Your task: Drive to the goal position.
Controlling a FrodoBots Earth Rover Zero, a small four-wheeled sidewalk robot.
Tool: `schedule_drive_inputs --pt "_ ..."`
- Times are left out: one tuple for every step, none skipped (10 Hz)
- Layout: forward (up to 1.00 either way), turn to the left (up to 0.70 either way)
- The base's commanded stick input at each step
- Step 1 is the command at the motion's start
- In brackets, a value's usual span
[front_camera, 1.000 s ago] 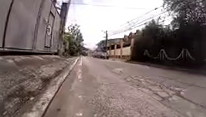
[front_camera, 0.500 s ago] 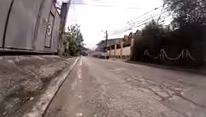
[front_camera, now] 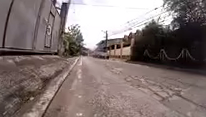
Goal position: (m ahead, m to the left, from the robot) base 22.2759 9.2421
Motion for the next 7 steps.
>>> schedule_drive_inputs --pt "0.06 0.0" --pt "0.06 0.0" --pt "0.06 0.0" --pt "0.06 0.0" --pt "0.06 0.0" --pt "0.06 0.0" --pt "0.06 0.0"
